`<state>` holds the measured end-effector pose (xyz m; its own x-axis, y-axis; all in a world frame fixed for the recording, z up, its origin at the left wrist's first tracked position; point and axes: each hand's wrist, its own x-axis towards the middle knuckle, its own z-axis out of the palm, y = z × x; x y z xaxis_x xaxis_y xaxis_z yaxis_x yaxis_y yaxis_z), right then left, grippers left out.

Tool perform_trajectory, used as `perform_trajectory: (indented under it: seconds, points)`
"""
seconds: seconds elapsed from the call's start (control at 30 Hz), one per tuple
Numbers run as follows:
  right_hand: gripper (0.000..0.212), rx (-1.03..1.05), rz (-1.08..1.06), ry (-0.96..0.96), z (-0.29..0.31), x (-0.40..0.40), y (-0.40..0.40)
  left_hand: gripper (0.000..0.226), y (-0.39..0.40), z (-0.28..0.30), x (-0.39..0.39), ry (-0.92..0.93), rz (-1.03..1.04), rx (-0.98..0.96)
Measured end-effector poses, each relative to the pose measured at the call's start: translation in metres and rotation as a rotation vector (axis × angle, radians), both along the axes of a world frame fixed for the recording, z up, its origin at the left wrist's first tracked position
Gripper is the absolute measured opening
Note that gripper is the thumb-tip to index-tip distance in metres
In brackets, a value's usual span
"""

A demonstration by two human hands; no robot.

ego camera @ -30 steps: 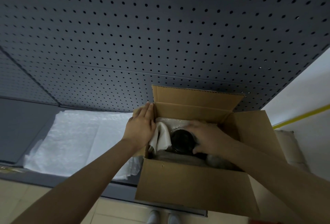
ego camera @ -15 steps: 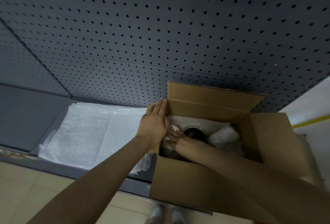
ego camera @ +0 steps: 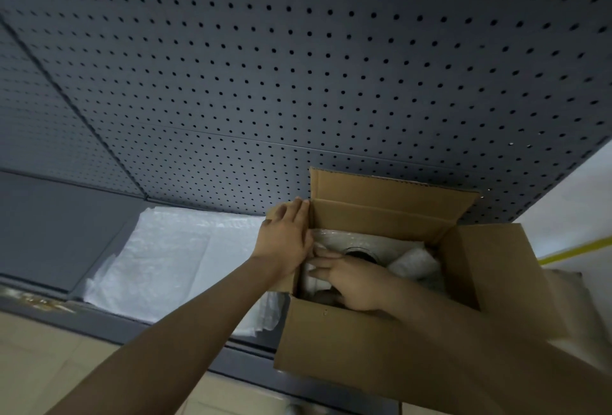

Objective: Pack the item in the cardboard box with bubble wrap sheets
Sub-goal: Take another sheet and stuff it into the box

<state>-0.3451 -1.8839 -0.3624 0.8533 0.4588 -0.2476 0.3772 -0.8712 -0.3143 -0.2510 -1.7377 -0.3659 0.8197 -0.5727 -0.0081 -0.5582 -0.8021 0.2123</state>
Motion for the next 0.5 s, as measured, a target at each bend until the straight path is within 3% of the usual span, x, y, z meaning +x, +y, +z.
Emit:
perform_trajectory:
  seconds: [0.1, 0.2, 0.33, 0.5]
  points:
    - [0.047, 0.041, -0.083, -0.038, 0.026, 0.006, -0.003, 0.061, 0.011, 0.012, -0.001, -0.016, 0.032, 0.044]
    - [0.038, 0.075, -0.130, -0.103, 0.039, 0.020, 0.000, 0.075, 0.034, 0.025, 0.004, -0.035, 0.042, 0.092]
    - [0.047, 0.133, -0.269, -0.215, 0.042, 0.051, 0.023, 0.054, 0.080, 0.032, 0.027, -0.075, 0.085, 0.102]
    - [0.045, 0.203, -0.344, -0.315, 0.041, 0.098, 0.104, 0.051, 0.158, 0.022, 0.067, -0.039, 0.094, 0.154]
